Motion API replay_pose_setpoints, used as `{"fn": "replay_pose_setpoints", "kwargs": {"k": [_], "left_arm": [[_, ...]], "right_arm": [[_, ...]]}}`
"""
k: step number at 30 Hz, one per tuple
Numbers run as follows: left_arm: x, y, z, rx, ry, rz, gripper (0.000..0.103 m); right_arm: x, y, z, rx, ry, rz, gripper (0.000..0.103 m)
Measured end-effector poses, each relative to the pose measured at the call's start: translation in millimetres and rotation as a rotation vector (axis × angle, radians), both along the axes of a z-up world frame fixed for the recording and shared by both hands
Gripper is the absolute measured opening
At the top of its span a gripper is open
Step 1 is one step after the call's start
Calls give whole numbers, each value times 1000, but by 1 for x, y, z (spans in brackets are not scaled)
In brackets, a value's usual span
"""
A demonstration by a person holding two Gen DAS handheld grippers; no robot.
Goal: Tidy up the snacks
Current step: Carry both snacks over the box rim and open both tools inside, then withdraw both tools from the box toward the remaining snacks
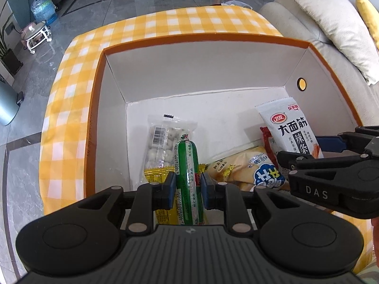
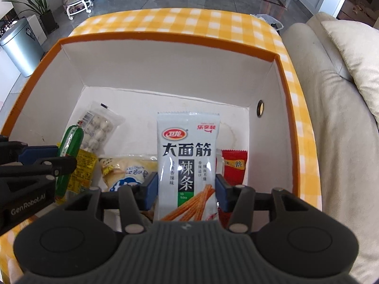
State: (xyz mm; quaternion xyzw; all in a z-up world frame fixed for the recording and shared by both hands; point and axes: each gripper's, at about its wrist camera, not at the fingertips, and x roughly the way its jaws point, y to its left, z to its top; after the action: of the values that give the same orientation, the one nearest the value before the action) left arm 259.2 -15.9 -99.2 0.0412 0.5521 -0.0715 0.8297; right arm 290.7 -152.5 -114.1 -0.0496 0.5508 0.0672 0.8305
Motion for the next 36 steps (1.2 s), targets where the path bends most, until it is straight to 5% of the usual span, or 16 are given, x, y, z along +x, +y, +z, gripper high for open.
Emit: {"fn": "replay_pose_setpoints", "kwargs": {"k": [6,17,28,36], "left_arm": [[-2,0,2,14,-13,-2,24],[-23,9,39,16,-146,23,50],[-79,24,72,41,-268,-9,60],[-125,36,81,2,-279,-16,61]], "right_arm": [[0,-2,1,12,10,-1,50],[-18,-6,39,11,-122,-28,70],[-90,-26,83,116,-328,-123,72],[-150,-32,91,186,-356,-158,72]]}}
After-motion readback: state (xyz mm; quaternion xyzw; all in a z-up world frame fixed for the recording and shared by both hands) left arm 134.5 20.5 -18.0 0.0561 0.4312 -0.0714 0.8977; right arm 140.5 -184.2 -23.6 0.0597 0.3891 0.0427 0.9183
